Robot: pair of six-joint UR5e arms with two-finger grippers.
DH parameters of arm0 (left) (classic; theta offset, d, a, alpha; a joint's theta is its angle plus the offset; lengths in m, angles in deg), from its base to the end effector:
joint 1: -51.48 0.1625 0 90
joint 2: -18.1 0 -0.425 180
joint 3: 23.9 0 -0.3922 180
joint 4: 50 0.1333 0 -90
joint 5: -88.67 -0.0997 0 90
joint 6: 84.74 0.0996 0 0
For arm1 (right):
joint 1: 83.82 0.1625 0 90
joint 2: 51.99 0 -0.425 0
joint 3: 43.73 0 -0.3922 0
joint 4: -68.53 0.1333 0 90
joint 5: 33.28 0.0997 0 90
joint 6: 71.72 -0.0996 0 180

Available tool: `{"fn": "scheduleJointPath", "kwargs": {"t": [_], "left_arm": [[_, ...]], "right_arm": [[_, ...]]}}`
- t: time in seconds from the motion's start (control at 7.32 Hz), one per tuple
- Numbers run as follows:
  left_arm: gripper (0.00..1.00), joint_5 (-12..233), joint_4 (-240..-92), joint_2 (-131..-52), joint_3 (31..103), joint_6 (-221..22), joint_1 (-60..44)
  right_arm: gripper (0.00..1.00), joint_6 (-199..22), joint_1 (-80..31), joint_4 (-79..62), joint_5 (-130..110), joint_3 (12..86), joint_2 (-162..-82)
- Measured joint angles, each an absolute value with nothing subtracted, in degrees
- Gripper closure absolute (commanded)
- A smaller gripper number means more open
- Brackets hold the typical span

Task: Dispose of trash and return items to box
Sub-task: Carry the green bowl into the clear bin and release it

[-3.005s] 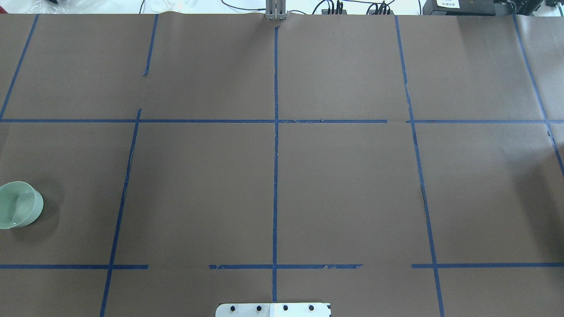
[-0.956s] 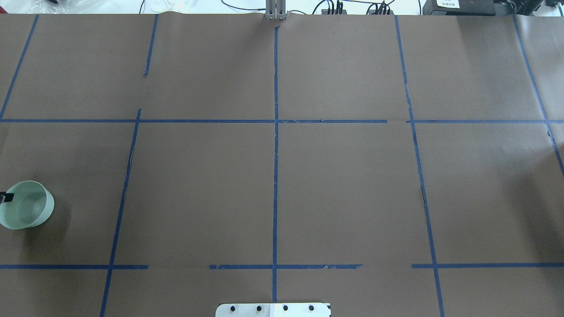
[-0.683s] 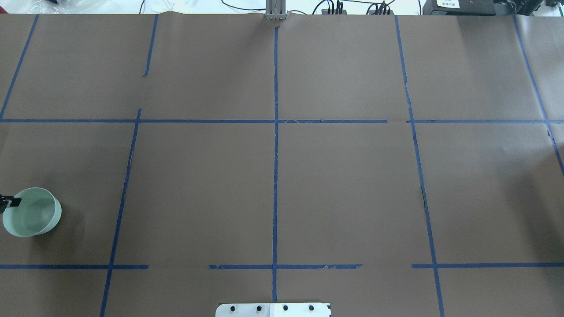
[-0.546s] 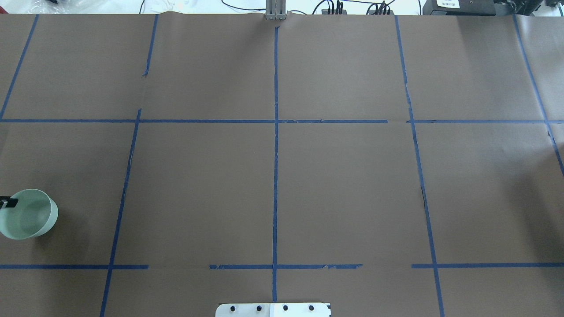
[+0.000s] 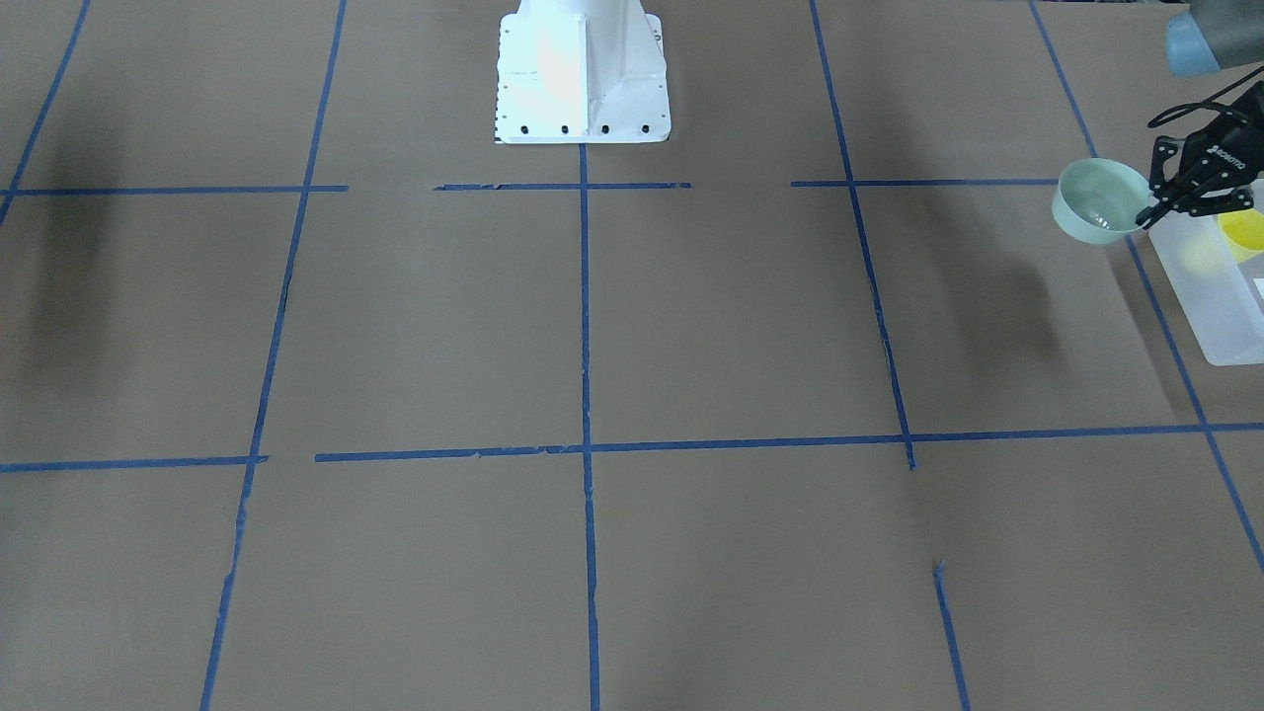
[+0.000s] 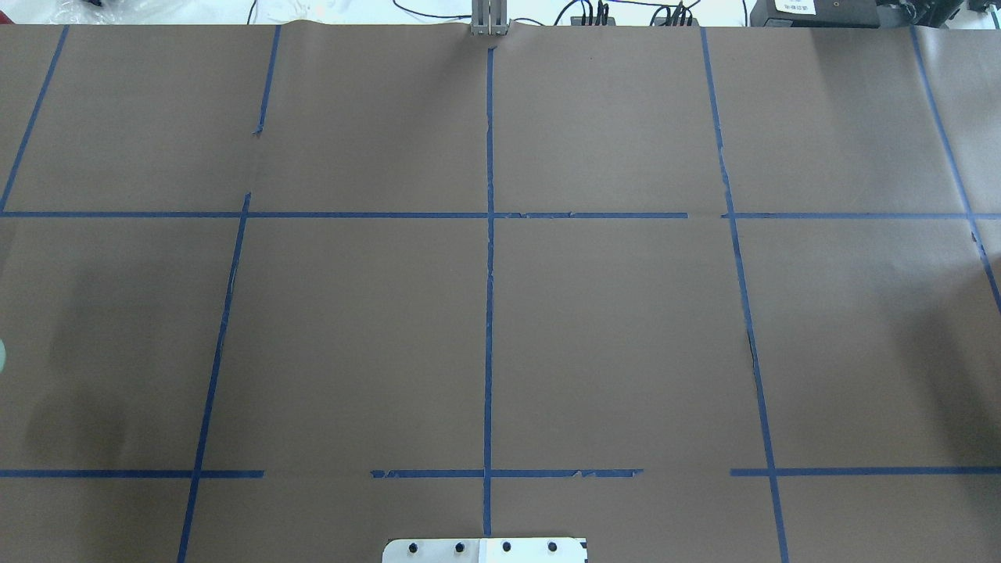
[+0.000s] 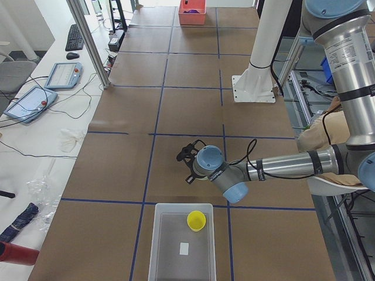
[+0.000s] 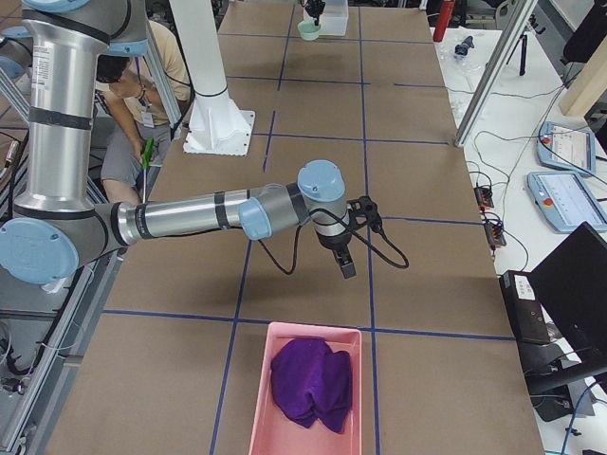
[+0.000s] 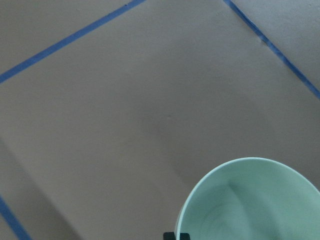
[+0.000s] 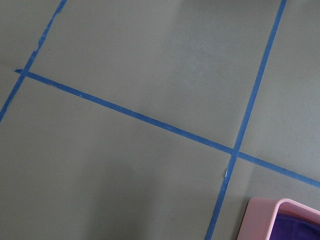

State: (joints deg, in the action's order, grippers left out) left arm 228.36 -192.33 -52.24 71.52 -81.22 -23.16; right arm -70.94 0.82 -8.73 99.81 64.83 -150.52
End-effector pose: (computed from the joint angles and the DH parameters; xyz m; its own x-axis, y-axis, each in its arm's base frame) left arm 0.0388 -0.3579 0.6484 0.4855 0.6704 -0.5612 -0.2387 0.7191 0.6526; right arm 0.0236 -0.4474 0.5430 0.7012 -0.3439 0.6246 0.0957 0.9134 0.3956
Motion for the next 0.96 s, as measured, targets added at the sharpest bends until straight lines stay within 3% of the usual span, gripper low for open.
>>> {"fn": "scheduleJointPath", "kwargs": {"t": [0.27,0.55,0.96], "left_arm": [[1.00,227.66,-174.28,-56.02,71.81,-60.71,-35.25],[1.00,222.47,-162.99,-62.98,66.18,-46.17,-45.92],[1.00,220.90,-163.73,-66.89,55.06,-46.55,-50.96]], "right_arm": [[0.00,-70.76,0.82,-8.73,99.80,64.82,-150.61],[0.00,-70.41,0.82,-8.73,99.86,64.81,-150.93],[0.00,-70.25,0.78,-8.73,99.85,64.82,-151.03]]}}
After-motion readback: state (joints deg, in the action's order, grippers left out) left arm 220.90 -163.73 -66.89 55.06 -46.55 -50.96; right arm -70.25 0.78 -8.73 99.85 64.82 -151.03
